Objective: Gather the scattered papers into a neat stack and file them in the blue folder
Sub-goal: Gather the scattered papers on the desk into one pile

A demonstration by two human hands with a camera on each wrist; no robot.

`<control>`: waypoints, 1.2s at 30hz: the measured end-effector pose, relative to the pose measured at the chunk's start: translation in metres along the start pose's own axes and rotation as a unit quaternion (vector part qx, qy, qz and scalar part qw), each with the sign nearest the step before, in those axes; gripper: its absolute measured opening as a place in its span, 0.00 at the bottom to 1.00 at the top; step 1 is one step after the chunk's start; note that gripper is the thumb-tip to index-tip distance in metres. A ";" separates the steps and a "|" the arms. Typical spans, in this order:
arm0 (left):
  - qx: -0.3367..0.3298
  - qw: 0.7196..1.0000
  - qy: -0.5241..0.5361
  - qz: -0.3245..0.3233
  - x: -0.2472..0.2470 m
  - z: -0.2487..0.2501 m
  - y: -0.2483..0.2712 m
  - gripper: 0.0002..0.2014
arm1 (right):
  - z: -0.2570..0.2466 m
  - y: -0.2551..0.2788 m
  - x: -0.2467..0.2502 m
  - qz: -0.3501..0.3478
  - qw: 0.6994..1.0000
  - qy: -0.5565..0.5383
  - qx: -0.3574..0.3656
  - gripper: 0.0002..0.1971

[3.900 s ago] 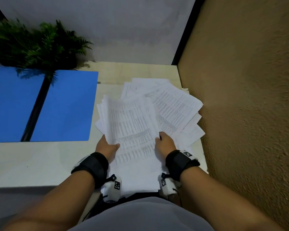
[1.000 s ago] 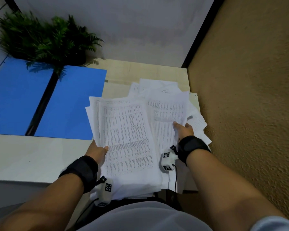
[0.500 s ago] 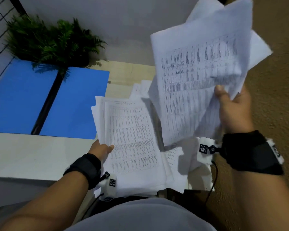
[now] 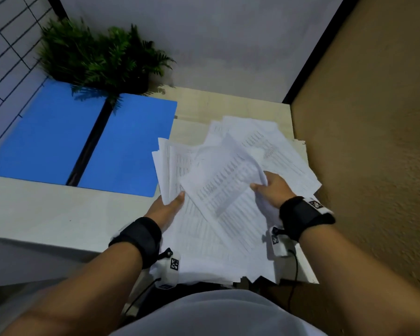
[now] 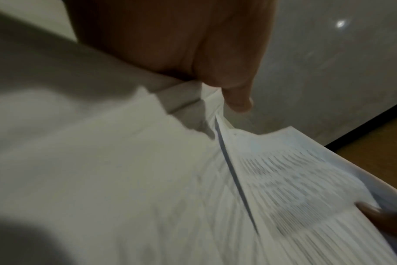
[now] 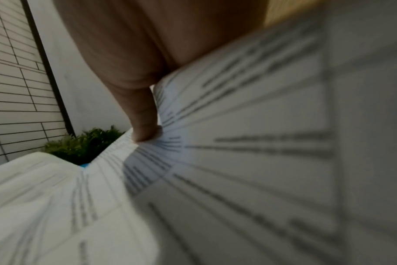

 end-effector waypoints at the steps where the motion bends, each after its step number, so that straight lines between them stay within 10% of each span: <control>1: -0.002 1.000 -0.016 0.002 0.000 -0.002 0.000 0.34 | -0.002 -0.004 -0.007 0.000 1.000 -0.011 -0.001 0.19; 8: 0.007 0.982 -0.159 0.101 0.003 0.000 0.000 0.24 | 0.023 -0.006 -0.006 0.190 0.976 -0.009 -0.109 0.17; 16: -0.025 0.997 -0.055 0.039 -0.008 -0.001 0.003 0.29 | 0.024 0.005 -0.063 0.098 0.990 0.071 -0.077 0.17; 20: -0.002 0.985 -0.093 0.144 0.008 0.000 0.000 0.22 | 0.039 -0.009 -0.034 0.102 0.992 0.047 -0.052 0.15; 26: 0.016 0.975 -0.144 0.168 0.022 -0.009 -0.005 0.23 | 0.066 -0.032 0.018 0.011 0.950 0.308 -0.049 0.72; 36: 0.006 0.971 -0.171 0.169 0.018 -0.009 -0.005 0.23 | 0.047 -0.042 -0.007 0.021 0.909 0.417 -0.010 0.72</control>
Point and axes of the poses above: each hand's wrist, its own y-axis away from the middle knuckle, its own x-axis out of the back of the hand, z = x × y, the point moved 5 cm from there along -y, towards the middle knuckle, and after that the axes turned 4 degrees about z, right-handed, at the moved point
